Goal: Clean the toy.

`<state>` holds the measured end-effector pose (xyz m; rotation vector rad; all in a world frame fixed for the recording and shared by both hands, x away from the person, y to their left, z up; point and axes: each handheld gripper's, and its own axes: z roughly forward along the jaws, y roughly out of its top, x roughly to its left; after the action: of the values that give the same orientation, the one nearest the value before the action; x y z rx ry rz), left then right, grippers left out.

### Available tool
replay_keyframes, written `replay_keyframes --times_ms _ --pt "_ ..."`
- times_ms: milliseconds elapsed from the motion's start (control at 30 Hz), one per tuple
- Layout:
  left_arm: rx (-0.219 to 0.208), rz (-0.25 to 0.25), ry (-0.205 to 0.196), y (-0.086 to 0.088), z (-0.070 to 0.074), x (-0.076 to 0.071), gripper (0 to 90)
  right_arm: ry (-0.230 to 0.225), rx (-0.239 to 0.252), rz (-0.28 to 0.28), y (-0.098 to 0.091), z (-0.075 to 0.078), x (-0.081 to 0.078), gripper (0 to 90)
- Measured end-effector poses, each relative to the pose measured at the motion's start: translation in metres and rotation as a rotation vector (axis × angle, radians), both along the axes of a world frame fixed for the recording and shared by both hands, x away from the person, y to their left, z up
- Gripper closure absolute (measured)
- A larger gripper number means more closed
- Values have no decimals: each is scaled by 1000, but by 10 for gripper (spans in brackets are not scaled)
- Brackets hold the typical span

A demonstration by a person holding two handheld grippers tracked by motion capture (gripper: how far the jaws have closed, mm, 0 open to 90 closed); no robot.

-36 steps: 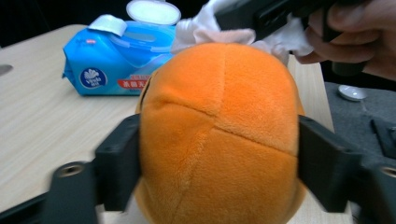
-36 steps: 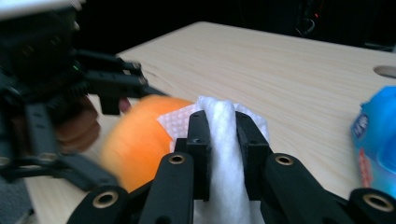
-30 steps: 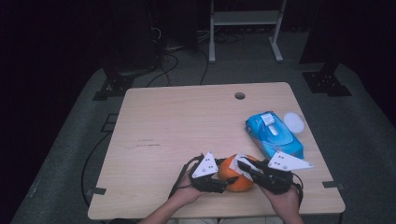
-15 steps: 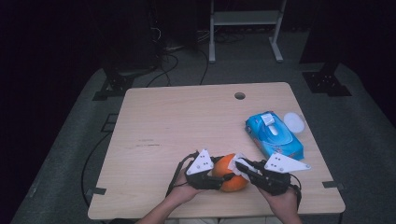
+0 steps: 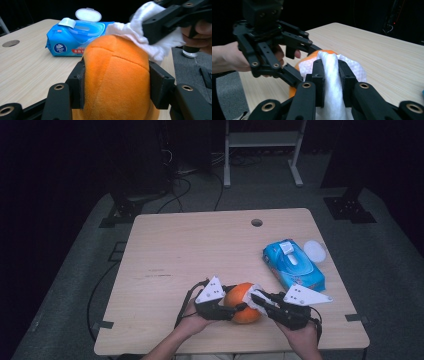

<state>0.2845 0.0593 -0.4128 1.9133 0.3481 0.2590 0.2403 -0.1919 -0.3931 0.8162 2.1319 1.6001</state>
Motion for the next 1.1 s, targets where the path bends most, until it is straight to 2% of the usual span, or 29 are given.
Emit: replay_keyframes --times_ms 133,200,300,400,467,500,600,733,833,900,967,1033,1100 --pt "6 0 0 2 2 1 420 44 14 -46 -10 -7 9 777" --pt "1 -5 13 2 1 1 421 55 28 -44 -11 -8 9 776" --pt "11 -23 23 0 -2 2 421 36 32 -4 -3 -4 6 776" --pt "19 -17 11 -3 -4 1 404 24 4 -1 2 -5 8 777" --pt "13 -23 22 -4 -7 3 321 44 10 -6 -1 -6 13 777" --pt "8 -29 24 -4 -8 4 255 48 -1 -8 -2 -7 16 777" --pt "-6 -42 32 -4 -14 9 139 53 -23 -6 -3 -9 21 777" --pt "-12 -46 57 -2 -20 15 91 54 -36 -4 -7 -8 25 777" --pt "-15 -57 67 0 -23 16 121 61 -5 -13 -9 -13 25 777" --pt "0 -47 34 1 -21 14 231 54 -13 -20 -7 -12 24 777" --pt "28 -33 -13 0 -16 10 317 25 -33 -26 -3 -8 18 777" --pt "51 -27 -36 -1 -11 7 362 -14 -60 -16 4 -2 12 777" --pt "57 -20 -42 -2 -7 5 386 -35 -58 18 10 4 7 777"
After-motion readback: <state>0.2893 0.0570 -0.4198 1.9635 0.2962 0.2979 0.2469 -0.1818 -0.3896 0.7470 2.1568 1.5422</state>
